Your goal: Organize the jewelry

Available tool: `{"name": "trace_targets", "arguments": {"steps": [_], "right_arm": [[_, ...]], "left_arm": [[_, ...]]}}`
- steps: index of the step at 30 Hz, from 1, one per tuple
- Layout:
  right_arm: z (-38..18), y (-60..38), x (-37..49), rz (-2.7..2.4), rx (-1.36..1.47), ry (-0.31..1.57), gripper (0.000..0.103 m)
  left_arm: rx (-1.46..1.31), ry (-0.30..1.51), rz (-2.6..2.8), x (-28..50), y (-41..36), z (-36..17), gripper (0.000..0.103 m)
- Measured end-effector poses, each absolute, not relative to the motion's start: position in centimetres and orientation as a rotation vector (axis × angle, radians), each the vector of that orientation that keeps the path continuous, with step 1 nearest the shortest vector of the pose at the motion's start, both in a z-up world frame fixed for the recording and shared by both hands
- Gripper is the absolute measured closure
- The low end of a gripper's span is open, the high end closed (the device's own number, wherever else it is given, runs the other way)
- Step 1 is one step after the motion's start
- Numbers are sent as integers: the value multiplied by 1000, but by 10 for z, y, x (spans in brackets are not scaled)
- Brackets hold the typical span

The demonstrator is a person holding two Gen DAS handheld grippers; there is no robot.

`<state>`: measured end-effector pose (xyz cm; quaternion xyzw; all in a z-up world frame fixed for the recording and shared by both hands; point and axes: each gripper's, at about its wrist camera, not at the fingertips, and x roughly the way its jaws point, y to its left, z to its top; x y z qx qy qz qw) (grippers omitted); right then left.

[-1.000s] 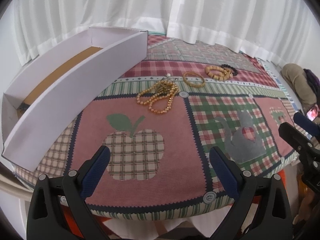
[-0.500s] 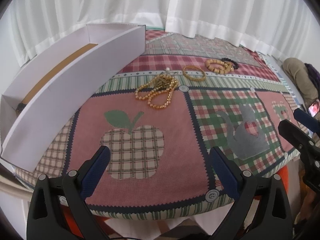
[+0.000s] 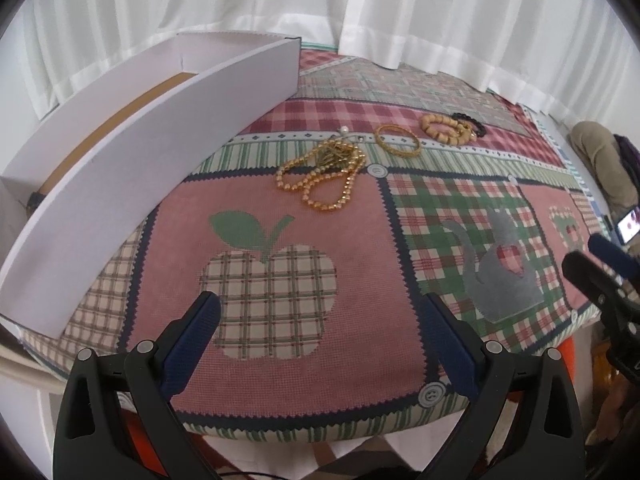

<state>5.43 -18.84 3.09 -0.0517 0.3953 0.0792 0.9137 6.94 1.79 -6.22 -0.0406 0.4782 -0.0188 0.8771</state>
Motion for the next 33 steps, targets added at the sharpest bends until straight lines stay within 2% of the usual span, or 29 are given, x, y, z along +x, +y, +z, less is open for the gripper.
{"name": "trace_targets", "arguments": {"steps": [12, 24, 26, 30, 33], "right_arm": [[15, -204, 67, 139, -57, 866, 27], [7, -217, 72, 123, -24, 890, 27], [6, -218, 72, 123, -22, 892, 27], [3, -220, 75, 124, -20, 898, 27], [0, -221, 78, 123, -12, 907, 27]], "left_arm": [[-117, 1024, -71, 126, 43, -62, 4], [104, 969, -135, 198, 11, -66, 5], [143, 975, -119, 213, 13, -74, 13], [138, 1039, -124, 235, 28, -100, 18], [144, 1093, -97, 241, 36, -121, 29]]}}
